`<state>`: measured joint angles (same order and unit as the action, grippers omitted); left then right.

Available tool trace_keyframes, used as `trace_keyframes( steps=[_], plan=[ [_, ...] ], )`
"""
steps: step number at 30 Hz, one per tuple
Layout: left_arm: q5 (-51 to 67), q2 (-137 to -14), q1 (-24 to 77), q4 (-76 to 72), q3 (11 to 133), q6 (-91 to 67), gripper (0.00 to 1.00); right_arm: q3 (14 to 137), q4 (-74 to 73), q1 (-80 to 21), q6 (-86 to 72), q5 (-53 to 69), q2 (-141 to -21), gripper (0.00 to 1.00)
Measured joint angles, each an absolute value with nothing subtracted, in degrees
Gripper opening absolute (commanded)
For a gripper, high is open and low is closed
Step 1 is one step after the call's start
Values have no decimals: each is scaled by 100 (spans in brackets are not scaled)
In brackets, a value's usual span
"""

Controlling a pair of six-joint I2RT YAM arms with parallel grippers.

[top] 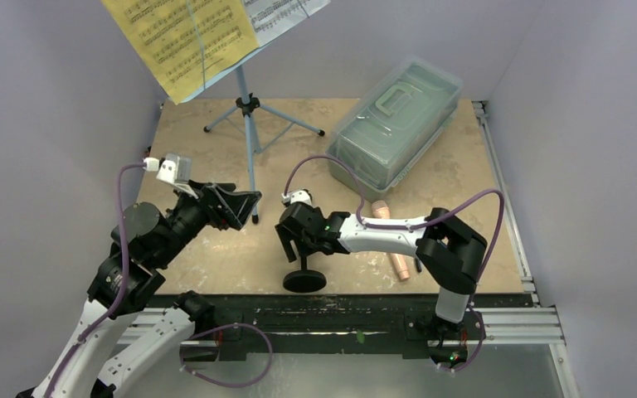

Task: Set up the instrument practice props

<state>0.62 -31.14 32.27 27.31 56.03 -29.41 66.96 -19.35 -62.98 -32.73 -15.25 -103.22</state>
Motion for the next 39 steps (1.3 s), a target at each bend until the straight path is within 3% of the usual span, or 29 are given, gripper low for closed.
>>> trace_keyframes(
  steps=[11,18,29,34,39],
  plan=[
    [102,-3367,3227,2307,5450,-3518,76,6267,-947,-6154,-2779,-1179,-10307,0],
    [78,-3374,3227,2185,5448,-3959,76,5743,-217,-5815,-2300,-668,-9793,0],
    [64,-3496,3227,1697,5328,-4355,76,4021,2408,-5697,-1256,-82,-7301,0],
    [224,-3642,3227,1540,5323,-4370,76,3601,3704,-5686,-604,812,-7487,0],
    [252,-3610,3229,1686,5437,-4191,76,3487,5229,-5590,150,2169,-8510,0]
  ],
)
